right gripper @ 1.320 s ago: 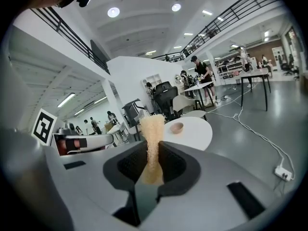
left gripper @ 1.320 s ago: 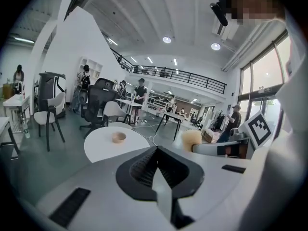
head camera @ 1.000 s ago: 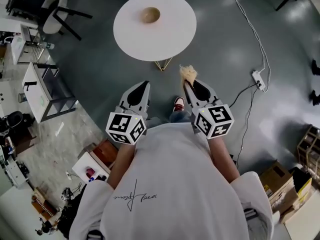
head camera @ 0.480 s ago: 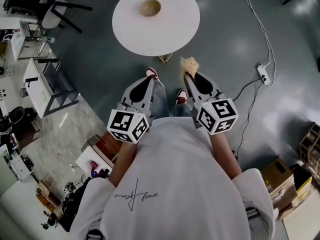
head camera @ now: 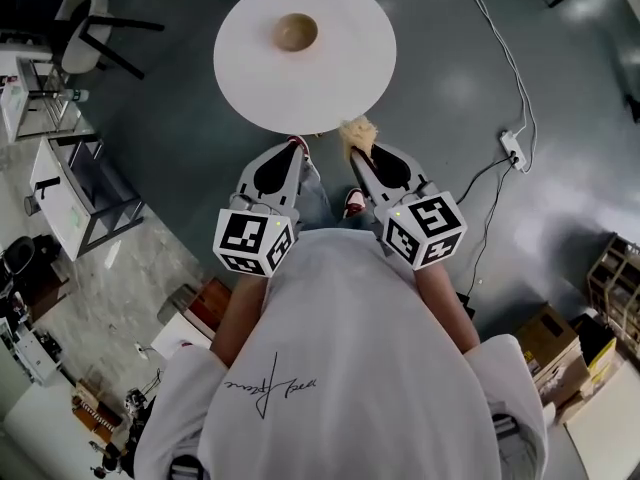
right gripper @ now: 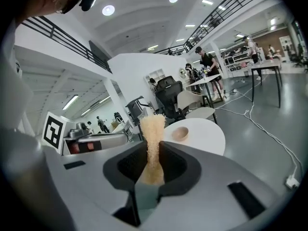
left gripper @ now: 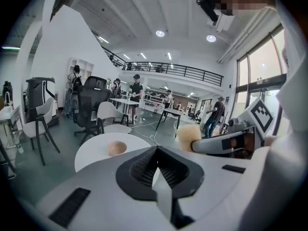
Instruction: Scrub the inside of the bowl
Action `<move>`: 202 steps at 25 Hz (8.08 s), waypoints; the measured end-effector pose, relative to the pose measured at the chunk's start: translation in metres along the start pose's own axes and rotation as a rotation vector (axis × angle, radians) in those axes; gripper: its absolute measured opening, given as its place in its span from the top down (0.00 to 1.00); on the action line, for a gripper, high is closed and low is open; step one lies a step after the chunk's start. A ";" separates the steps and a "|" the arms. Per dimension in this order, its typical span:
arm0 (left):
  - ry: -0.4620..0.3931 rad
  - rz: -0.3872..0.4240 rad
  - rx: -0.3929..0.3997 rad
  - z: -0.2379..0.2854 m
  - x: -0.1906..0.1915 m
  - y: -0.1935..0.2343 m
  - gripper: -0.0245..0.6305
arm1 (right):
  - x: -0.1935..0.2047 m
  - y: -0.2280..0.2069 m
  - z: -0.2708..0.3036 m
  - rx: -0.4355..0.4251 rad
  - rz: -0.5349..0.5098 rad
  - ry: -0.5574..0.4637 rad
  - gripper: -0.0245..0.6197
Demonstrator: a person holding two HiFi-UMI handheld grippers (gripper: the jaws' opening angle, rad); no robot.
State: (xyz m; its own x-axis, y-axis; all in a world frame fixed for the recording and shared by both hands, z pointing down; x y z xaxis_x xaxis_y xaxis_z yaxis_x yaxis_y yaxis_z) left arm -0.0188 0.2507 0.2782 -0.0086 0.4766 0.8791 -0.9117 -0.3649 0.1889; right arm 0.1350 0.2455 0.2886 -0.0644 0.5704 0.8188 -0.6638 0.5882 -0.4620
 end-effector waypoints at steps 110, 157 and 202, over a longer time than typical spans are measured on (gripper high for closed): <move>0.456 -0.435 -0.082 0.255 0.043 0.225 0.90 | -0.038 -0.164 0.239 0.083 0.071 0.408 0.83; 0.534 -0.477 -0.083 0.279 0.076 0.229 0.87 | -0.014 -0.204 0.275 0.147 0.038 0.491 0.83; 0.524 -0.550 -0.073 0.287 0.073 0.224 0.95 | -0.003 -0.225 0.301 0.123 -0.095 0.523 0.83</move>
State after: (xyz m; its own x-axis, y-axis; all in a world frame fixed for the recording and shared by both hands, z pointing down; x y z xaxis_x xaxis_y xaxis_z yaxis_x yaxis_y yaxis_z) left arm -0.1055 -0.0259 0.5104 0.2773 0.8984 0.3405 -0.8657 0.0800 0.4941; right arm 0.0606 -0.0611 0.4926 0.3587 0.7458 0.5614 -0.7330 0.5974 -0.3253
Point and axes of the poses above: the fingertips, and each gripper's own axes: z forward along the fingers, y to its left, x out of its underside, the point moved 5 cm from there along -z, backward along the fingers, and after that the axes turned 5 degrees about -x, right-handed, at the moved point
